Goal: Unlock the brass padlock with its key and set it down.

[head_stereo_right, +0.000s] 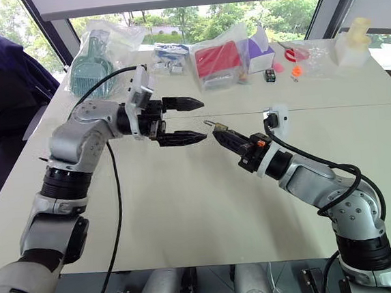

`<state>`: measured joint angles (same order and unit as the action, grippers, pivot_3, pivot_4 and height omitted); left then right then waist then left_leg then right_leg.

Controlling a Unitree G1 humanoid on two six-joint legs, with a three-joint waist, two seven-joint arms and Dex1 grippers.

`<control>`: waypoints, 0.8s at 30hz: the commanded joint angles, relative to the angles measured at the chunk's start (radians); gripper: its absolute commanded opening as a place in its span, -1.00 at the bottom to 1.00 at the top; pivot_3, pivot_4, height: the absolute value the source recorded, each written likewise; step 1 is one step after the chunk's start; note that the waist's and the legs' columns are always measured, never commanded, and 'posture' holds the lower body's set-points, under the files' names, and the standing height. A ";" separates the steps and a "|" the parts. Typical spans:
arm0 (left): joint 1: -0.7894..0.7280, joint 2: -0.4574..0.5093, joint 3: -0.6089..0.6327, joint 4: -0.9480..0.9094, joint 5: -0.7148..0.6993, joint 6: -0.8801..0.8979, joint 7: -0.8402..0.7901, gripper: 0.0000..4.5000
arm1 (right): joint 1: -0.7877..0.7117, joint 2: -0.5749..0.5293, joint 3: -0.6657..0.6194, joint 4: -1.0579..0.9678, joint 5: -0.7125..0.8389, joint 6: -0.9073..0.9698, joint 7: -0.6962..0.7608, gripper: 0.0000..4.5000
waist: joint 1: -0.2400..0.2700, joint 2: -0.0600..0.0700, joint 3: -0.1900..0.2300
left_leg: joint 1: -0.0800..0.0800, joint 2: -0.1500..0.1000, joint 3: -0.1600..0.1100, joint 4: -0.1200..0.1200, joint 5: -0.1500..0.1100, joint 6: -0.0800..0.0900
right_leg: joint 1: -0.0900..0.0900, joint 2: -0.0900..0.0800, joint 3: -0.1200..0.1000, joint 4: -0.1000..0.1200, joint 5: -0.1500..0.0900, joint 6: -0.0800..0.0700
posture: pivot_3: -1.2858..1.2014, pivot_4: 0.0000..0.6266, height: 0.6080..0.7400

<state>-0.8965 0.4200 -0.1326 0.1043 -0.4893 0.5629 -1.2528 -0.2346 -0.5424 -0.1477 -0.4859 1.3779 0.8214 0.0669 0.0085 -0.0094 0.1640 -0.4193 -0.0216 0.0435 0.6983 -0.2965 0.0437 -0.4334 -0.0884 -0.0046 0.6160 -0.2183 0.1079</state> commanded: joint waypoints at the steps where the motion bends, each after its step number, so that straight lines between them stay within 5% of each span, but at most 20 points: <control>1: -0.039 -0.015 0.038 0.019 -0.005 -0.009 0.049 0.97 | -0.005 -0.004 -0.021 -0.024 0.005 -0.007 0.015 -0.98 | 0.002 0.000 0.000 | 0.000 0.000 0.000 0.000 0.000 0.000 | 0.000 0.000 0.000 0.000 0.000 0.000 | 0.03 -0.52 1.00; 11: -0.065 -0.064 -0.004 0.171 0.131 -0.211 0.115 0.97 | -0.008 -0.008 -0.017 -0.052 0.020 0.000 0.021 -0.98 | 0.002 0.000 0.000 | 0.000 0.000 0.000 0.000 0.000 0.000 | 0.000 0.000 0.000 0.000 0.001 0.001 | 0.03 -0.52 1.00; 24: -0.016 -0.044 -0.023 0.156 0.155 -0.240 0.054 0.97 | -0.002 -0.002 -0.030 -0.057 0.038 -0.008 0.010 -0.98 | 0.002 0.000 0.000 | 0.000 0.000 0.000 -0.001 0.000 0.000 | -0.001 -0.001 0.000 -0.001 0.000 0.000 | 0.03 -0.52 1.00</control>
<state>-0.9022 0.3698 -0.1646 0.2928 -0.3348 0.3385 -1.1968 -0.2343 -0.5423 -0.1478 -0.5051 1.3908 0.8267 0.0744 0.0104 -0.0094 0.1640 -0.4198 -0.0216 0.0435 0.6978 -0.2966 0.0435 -0.4342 -0.0895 -0.0044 0.6154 -0.2182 0.1077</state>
